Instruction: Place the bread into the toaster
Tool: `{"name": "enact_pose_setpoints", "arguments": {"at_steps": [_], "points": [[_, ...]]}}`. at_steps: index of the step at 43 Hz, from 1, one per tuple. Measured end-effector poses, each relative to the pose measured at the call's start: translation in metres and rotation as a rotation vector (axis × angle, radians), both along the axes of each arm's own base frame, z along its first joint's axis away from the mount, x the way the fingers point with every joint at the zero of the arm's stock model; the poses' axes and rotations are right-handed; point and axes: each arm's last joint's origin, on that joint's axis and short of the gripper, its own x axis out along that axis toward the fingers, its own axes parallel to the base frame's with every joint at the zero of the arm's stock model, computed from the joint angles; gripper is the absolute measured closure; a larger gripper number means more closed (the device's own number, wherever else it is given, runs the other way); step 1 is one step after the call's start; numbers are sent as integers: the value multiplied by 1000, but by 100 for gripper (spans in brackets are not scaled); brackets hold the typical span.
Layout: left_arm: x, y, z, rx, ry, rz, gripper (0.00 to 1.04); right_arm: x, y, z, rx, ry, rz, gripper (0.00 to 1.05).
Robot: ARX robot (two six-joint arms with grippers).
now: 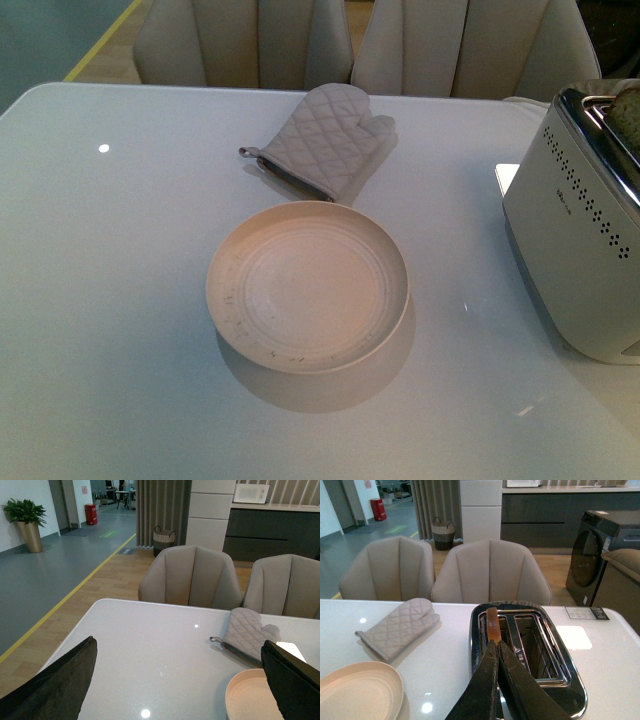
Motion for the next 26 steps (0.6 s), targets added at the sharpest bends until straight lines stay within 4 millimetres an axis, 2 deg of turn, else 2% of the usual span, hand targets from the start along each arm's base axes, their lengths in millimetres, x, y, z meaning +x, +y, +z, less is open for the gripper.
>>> {"name": "enact_pose_setpoints", "arguments": {"at_steps": [26], "points": [[0, 0, 0, 0, 0, 0, 7, -19, 0, -3, 0, 6, 1, 103]]}}
